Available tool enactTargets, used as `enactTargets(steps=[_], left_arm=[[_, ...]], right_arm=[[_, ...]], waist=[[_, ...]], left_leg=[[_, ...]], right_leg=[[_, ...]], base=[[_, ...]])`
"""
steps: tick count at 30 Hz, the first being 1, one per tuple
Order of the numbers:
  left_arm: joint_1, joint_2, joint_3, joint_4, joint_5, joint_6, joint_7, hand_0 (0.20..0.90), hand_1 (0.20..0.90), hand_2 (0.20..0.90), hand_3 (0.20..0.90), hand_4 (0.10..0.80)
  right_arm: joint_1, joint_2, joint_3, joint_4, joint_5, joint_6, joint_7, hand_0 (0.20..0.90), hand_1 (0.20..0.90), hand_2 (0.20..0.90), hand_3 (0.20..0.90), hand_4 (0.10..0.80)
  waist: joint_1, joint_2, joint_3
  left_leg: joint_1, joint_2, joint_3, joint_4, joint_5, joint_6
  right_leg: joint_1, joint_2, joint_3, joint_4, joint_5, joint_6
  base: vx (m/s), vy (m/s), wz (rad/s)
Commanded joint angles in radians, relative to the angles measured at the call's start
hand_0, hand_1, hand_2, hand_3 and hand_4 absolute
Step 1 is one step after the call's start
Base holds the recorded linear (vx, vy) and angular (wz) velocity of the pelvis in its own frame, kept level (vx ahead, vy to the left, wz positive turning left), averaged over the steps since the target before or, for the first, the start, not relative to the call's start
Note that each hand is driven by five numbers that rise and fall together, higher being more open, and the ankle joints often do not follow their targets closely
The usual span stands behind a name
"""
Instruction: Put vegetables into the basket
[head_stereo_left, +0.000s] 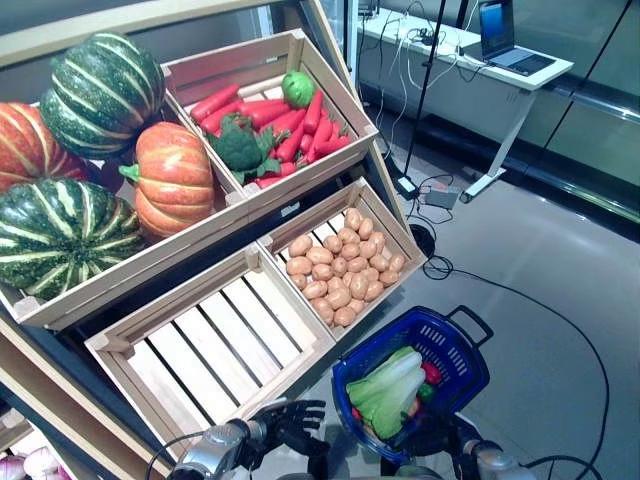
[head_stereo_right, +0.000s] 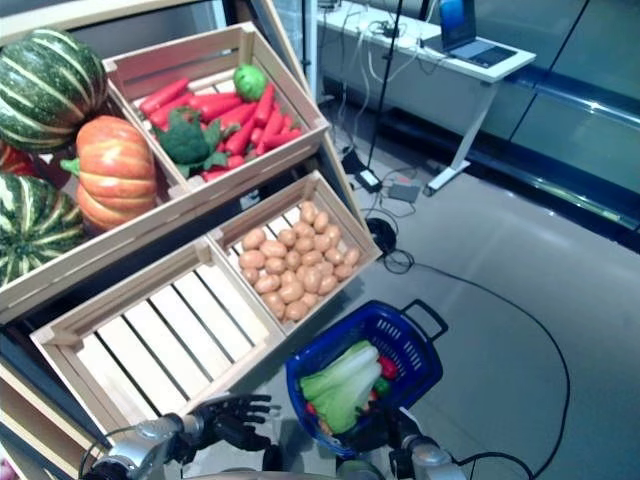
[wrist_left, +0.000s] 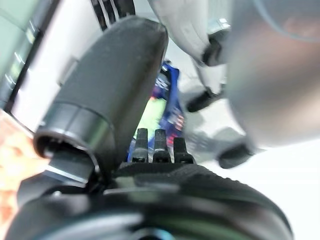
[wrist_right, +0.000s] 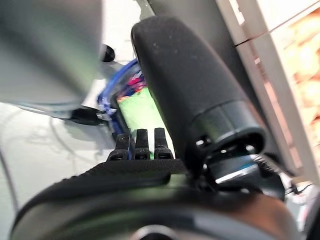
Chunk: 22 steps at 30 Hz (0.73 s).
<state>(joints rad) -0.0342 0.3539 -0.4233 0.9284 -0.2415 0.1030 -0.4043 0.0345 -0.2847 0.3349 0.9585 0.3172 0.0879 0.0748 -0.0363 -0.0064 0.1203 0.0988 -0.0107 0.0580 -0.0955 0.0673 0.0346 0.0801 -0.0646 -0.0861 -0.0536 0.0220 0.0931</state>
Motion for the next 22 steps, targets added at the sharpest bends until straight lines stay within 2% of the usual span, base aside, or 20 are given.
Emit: enactTargets(steps=[1,4,5,6,7,9,14,17,22], left_arm=[[-0.048,-0.039,0.027,0.112,0.106,-0.030,0.075,0.900,0.900,0.900,0.900,0.800],[-0.040,-0.054,0.040,0.187,0.126,-0.033,0.120,0.900,0.900,0.900,0.900,0.800],[-0.033,-0.064,0.057,0.216,0.117,-0.047,0.187,0.900,0.900,0.900,0.900,0.800],[-0.032,-0.066,0.063,0.223,0.121,-0.051,0.201,0.900,0.900,0.900,0.900,0.800],[-0.028,-0.074,0.089,0.251,0.146,-0.060,0.289,0.900,0.900,0.900,0.900,0.800],[-0.022,-0.085,0.107,0.270,0.170,-0.074,0.321,0.900,0.900,0.900,0.900,0.800],[-0.008,-0.099,0.110,0.286,0.190,-0.054,0.332,0.900,0.900,0.900,0.900,0.800],[-0.015,-0.105,0.094,0.299,0.215,0.019,0.278,0.900,0.900,0.900,0.900,0.800],[-0.033,-0.103,0.069,0.317,0.260,0.057,0.279,0.900,0.900,0.900,0.900,0.800]], right_arm=[[-0.070,0.016,-0.006,0.079,-0.061,0.007,-0.018,0.900,0.900,0.900,0.900,0.800],[-0.072,0.024,-0.023,0.147,-0.060,0.026,-0.040,0.900,0.900,0.900,0.900,0.800],[-0.072,0.031,-0.035,0.173,-0.060,0.033,-0.047,0.900,0.900,0.900,0.900,0.800],[-0.072,0.032,-0.038,0.180,-0.058,0.031,-0.048,0.900,0.900,0.900,0.900,0.800],[-0.069,0.043,-0.055,0.211,-0.047,0.028,-0.060,0.900,0.900,0.900,0.900,0.800],[-0.067,0.053,-0.073,0.238,-0.032,0.018,-0.056,0.900,0.900,0.900,0.900,0.800],[-0.066,0.065,-0.079,0.245,-0.034,-0.006,-0.068,0.900,0.900,0.900,0.900,0.800],[-0.076,0.063,-0.080,0.244,-0.023,-0.005,-0.063,0.900,0.900,0.900,0.900,0.800],[-0.084,0.064,-0.066,0.242,-0.027,0.001,-0.063,0.900,0.900,0.900,0.900,0.800]], waist=[[0.011,-0.005,0.013],[0.013,-0.002,0.010],[0.014,0.000,0.008],[0.015,0.000,0.008],[0.018,-0.001,0.005],[0.023,-0.003,-0.001],[0.023,-0.005,-0.011],[0.020,-0.004,-0.015],[0.011,-0.001,-0.022]], left_leg=[[0.008,-0.013,0.015,0.082,-0.133,-0.034],[0.016,-0.012,0.012,0.078,-0.135,-0.033],[0.020,-0.012,0.010,0.075,-0.136,-0.033],[0.021,-0.012,0.009,0.075,-0.136,-0.032],[0.026,-0.013,0.003,0.071,-0.138,-0.032],[0.030,-0.013,-0.003,0.066,-0.140,-0.033],[0.029,-0.012,-0.007,0.061,-0.137,-0.035],[0.027,-0.009,-0.003,0.061,-0.138,-0.035],[0.034,-0.008,0.003,0.059,-0.142,-0.033]], right_leg=[[0.002,-0.025,-0.022,0.046,-0.007,0.031],[0.010,-0.025,-0.021,0.043,-0.009,0.029],[0.014,-0.024,-0.019,0.041,-0.010,0.028],[0.015,-0.024,-0.018,0.041,-0.011,0.028],[0.020,-0.024,-0.015,0.038,-0.012,0.026],[0.026,-0.023,-0.014,0.029,-0.012,0.025],[0.024,-0.023,-0.007,0.026,-0.010,0.025],[0.018,-0.022,-0.005,0.029,-0.011,0.025],[0.020,-0.020,0.000,0.031,-0.016,0.023]], base=[[0.000,0.000,0.00],[0.000,0.000,0.00],[0.000,0.000,0.00],[0.000,0.000,0.00],[0.000,0.000,0.00],[0.000,0.000,0.00],[0.000,0.000,0.00],[0.000,0.000,0.00],[0.000,0.000,0.00]])
